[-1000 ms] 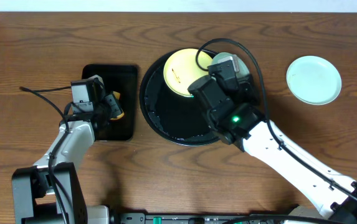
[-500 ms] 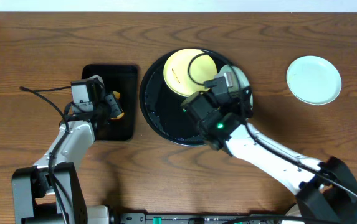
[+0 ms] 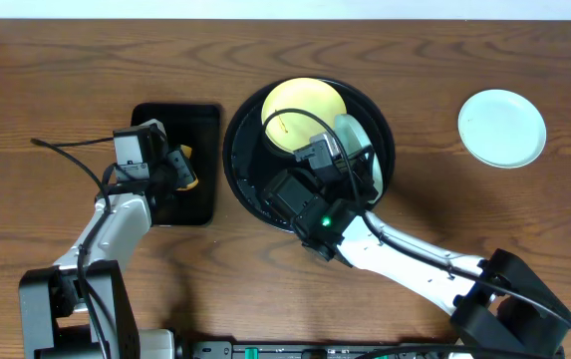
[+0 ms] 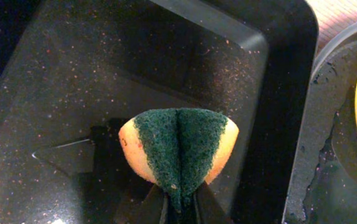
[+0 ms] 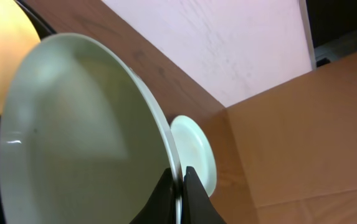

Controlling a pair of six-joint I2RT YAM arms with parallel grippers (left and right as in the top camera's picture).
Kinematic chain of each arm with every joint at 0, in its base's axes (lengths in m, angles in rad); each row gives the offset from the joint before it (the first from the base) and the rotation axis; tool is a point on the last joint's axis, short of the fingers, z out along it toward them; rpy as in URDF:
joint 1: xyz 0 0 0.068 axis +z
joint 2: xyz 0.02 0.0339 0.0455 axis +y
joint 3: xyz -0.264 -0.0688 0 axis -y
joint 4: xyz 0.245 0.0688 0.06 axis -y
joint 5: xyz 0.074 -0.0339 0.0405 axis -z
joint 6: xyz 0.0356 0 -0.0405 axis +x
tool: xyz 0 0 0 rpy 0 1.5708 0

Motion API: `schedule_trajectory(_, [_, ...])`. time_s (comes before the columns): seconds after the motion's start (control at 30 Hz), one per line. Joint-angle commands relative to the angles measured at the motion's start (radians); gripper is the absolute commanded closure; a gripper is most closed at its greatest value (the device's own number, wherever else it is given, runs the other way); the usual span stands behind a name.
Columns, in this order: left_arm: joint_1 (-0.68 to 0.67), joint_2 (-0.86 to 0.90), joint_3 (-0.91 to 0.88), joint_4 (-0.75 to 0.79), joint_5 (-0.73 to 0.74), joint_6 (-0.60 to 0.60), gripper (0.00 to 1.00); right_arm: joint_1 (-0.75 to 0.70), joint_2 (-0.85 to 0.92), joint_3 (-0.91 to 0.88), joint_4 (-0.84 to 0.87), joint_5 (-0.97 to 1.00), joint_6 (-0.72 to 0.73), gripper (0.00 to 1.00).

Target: Clean dirty plates on tray and stack at the side

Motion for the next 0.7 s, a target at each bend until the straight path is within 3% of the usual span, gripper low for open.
schedule_trajectory(0.0, [0.003,-0.002,0.004,0.003,-0.006,0.009,0.92,0.005,0.019,0.001,0.023,-0.135,0.03,0.99])
schedule_trajectory(0.67, [0.003,-0.002,0.004,0.002,-0.006,0.009,0.92,-0.05,-0.009,0.011,0.067,-0.344,0.03,0.99])
